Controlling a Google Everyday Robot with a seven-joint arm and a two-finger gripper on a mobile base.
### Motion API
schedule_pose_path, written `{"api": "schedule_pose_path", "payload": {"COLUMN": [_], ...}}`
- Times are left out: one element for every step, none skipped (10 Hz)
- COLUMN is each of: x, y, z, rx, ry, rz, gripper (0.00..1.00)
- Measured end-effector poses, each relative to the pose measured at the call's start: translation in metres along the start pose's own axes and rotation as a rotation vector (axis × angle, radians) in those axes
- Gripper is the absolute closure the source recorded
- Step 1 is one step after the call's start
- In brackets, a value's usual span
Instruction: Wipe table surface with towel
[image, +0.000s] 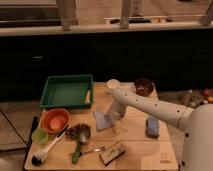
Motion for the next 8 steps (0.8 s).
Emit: {"api": "schedule_pose_path", "payload": {"x": [-0.001, -0.005, -0.007, -0.010, -0.014, -0.018, -0.021, -0.026], "y": [0.000, -0.001, -0.001, -0.002, -0.005, -0.008, -0.012, -0.017], "z": [0.001, -0.002, -0.004, -0.005, -0.007, -0.008, -0.008, -0.007], "rx": [0.006, 0.022, 0.037, 0.048, 0.062, 0.069, 0.074, 0.075], "ry": [0.003, 0.007, 0.012, 0.014, 0.017, 0.017, 0.019, 0.017], "rz": [-0.005, -0.012, -0.019, -0.024, -0.031, -0.040, -0.049, -0.062], "gripper": [0.20, 0.20, 0.20, 0.20, 0.20, 0.20, 0.20, 0.20]}}
